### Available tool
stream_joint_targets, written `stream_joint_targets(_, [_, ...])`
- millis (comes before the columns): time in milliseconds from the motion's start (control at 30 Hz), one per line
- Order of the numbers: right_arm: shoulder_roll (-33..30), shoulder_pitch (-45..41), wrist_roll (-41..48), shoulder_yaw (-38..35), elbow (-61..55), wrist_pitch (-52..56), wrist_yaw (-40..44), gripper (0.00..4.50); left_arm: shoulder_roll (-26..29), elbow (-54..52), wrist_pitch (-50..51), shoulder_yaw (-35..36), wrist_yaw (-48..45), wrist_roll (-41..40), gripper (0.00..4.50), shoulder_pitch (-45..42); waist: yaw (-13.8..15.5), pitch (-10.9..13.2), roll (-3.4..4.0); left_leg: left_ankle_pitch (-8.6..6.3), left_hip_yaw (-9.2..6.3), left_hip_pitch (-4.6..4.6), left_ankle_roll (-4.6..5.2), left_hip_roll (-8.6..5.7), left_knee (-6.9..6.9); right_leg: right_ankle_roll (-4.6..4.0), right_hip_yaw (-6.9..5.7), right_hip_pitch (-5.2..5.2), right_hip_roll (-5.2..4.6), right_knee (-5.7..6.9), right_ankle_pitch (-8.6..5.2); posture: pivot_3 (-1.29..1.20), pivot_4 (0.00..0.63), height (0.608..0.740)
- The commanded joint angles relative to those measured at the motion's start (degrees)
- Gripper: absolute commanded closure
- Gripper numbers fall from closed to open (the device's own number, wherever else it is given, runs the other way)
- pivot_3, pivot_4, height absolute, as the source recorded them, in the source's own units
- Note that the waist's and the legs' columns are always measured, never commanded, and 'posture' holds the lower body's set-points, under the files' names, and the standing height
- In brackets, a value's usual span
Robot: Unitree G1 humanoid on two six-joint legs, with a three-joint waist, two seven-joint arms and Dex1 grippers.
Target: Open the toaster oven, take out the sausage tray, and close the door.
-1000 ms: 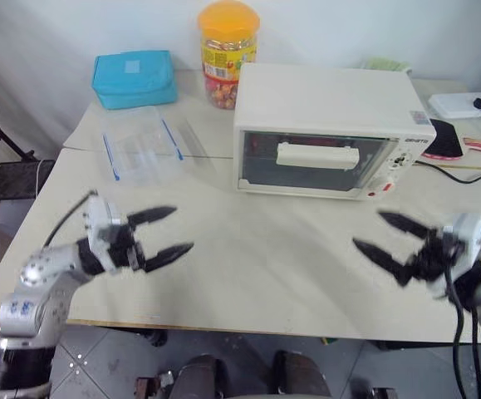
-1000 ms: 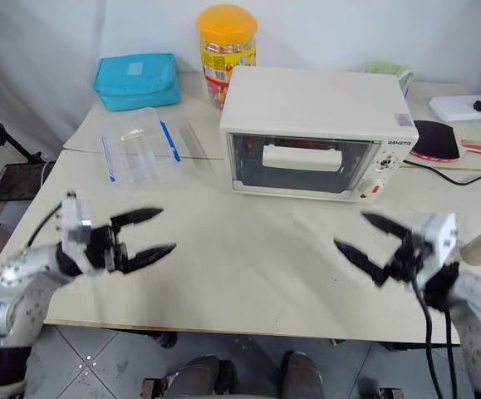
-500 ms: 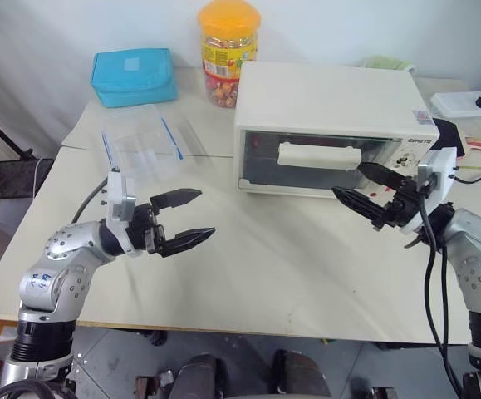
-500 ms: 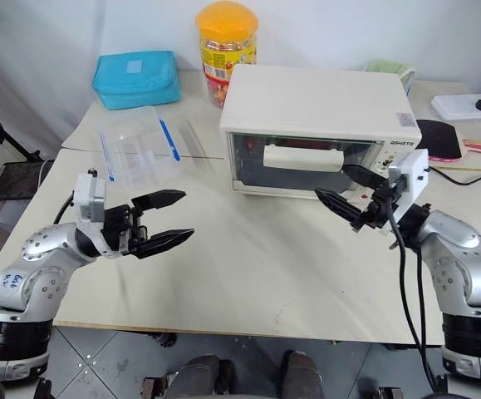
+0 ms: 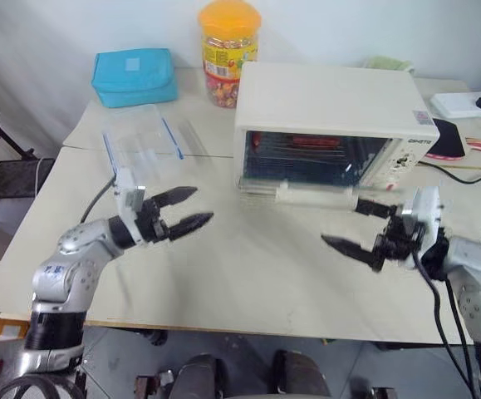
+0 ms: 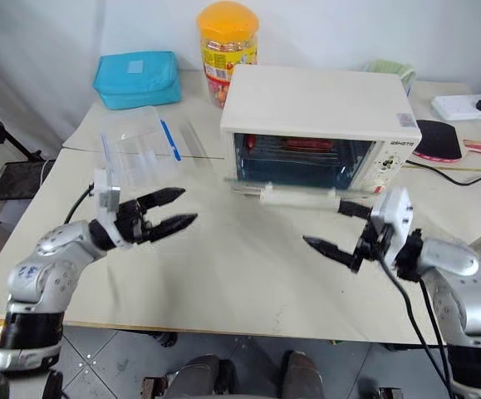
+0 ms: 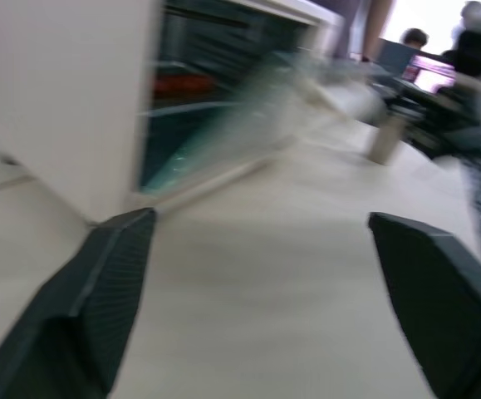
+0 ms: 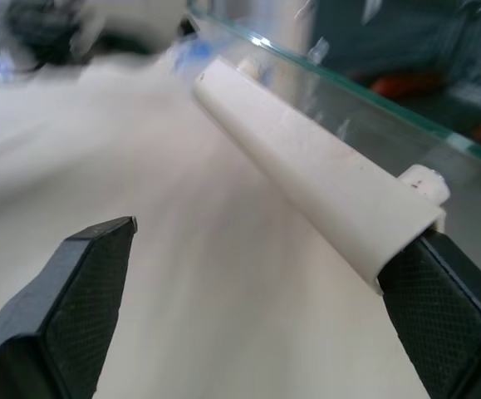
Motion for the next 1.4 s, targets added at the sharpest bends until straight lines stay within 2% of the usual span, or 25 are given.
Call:
stream_joint_targets(33, [-0.7, 1.13, -3.11, -0.1, -1.02, -6.13, 2.12, 0.0, -3.46, 5.32, -2.59, -1.66, 0.95, 2.41, 1.44, -7.03, 0.01, 0.0, -0.01, 0.0, 0.0, 0.01, 0.0, -0.03, 0.0, 0.01, 0.02, 0.0, -0.01, 0.02, 0.01, 0.0, 0.15, 0.74])
stream_joint_targets(233, [0.04, 0.77, -5.87, 0.6, 1.54, -10.6, 2.42, 0.0, -11.41, 17.68, -8.85, -7.26, 0.79, 9.6, 3.43, -18.09, 0.11, 0.02, -0.08, 0.0, -0.05, -0.02, 0.01, -0.14, 0.01, 0.03, -0.13, 0.02, 0.01, -0.01, 0.01, 0.0, 0.15, 0.74])
stream_joint_targets(333, [0.12, 0.74, -6.8, 1.05, 2.4, -12.2, 2.5, 0.0, -14.95, 23.29, -11.77, -7.88, 2.54, 12.21, 4.31, -21.69, 0.11, 0.06, -0.15, 0.01, -0.04, -0.05, 0.01, -0.22, 0.01, 0.03, -0.32, 0.02, 0.02, -0.05, 0.01, 0.0, 0.15, 0.74])
stream_joint_targets(367, [0.16, 0.92, -7.0, 1.12, 2.52, -12.68, 2.41, 0.0, -15.82, 24.81, -12.84, -8.87, 1.74, 13.36, 4.47, -22.54, 0.02, 0.07, -0.17, 0.01, -0.04, -0.05, 0.01, -0.22, 0.02, 0.03, -0.33, 0.02, 0.03, -0.06, 0.02, 0.0, 0.15, 0.74])
stream_joint_targets(600, [1.15, 7.47, -8.94, -1.99, 1.14, -17.01, -1.26, 0.0, -18.01, 28.06, -15.22, -12.44, -4.41, 15.97, 4.47, -22.8, 0.24, 0.1, -0.22, 0.01, -0.04, -0.05, 0.01, -0.17, 0.02, 0.03, -0.4, 0.02, 0.06, -0.05, 0.02, 0.0, 0.15, 0.74])
stream_joint_targets(700, [2.29, 14.64, -10.19, -5.79, -0.9, -19.27, -4.27, 0.0, -18.23, 27.86, -14.09, -12.22, -5.22, 15.72, 4.47, -21.99, 0.51, 0.1, -0.22, 0.01, -0.14, -0.12, 0.01, -0.11, 0.05, 0.03, -0.43, 0.02, 0.0, -0.04, 0.02, 0.0, 0.15, 0.74])
stream_joint_targets(867, [7.03, 31.76, -11.26, -13.84, -6.69, -22.05, -9.09, 0.0, -17.62, 26.57, -14.4, -13.58, -7.34, 17.12, 4.47, -19.4, 0.53, 0.1, -0.22, 0.02, -0.15, -0.12, 0.04, -0.13, 0.05, 0.07, -0.43, 0.05, -0.02, -0.09, 0.03, 0.0, 0.15, 0.74])
stream_joint_targets(1000, [9.35, 38.82, -9.11, -21.19, -11.05, -21.56, -12.73, 0.0, -17.34, 26.9, -15.88, -14.83, -8.9, 18.73, 4.47, -17.62, 0.09, 0.11, -0.23, 0.03, -0.06, -0.07, 0.04, -0.07, 0.06, 0.09, -0.29, 0.07, -0.02, -0.1, 0.05, 0.0, 0.15, 0.74])
stream_joint_targets(1067, [9.0, 39.5, -7.94, -23.15, -13.0, -20.31, -13.77, 0.0, -17.25, 26.8, -16.31, -15.36, -9.41, 19.48, 4.47, -17.03, -0.15, 0.11, -0.25, 0.05, 0.02, 0.02, 0.04, -0.04, 0.06, 0.11, -0.17, 0.1, -0.02, -0.1, 0.06, 0.0, 0.15, 0.74])
stream_joint_targets(1233, [3.99, 33.59, -3.87, -24.09, -19.57, -13.4, -16.52, 0.0, -17.34, 25.99, -17.47, -16.22, -8.93, 21.16, 4.47, -14.35, -0.17, 0.07, -0.17, 0.08, 0.01, 0.13, -0.02, 0.04, 0.06, 0.1, -0.08, 0.07, -0.04, 0.03, 0.06, 0.0, 0.15, 0.74])
stream_joint_targets(1333, [0.49, 26.67, -6.69, -19.24, -21.24, -7.94, -19.85, 0.0, -16.97, 24.6, -16.98, -16.1, -8.02, 21.68, 4.47, -12.75, 0.09, 0.07, -0.18, 0.08, -0.04, 0.06, -0.01, 0.05, 0.06, 0.06, -0.14, 0.01, -0.04, 0.07, 0.04, 0.0, 0.15, 0.74])
stream_joint_targets(1400, [-1.3, 18.52, -8.85, -13.73, -20.66, -5.13, -22.07, 0.0, -16.39, 23.18, -16.96, -16.01, -7.5, 22.07, 4.47, -11.41, 0.05, 0.07, -0.18, 0.07, -0.04, 0.03, 0.02, 0.0, 0.1, 0.06, -0.14, 0.02, -0.09, 0.06, 0.04, 0.0, 0.15, 0.74])
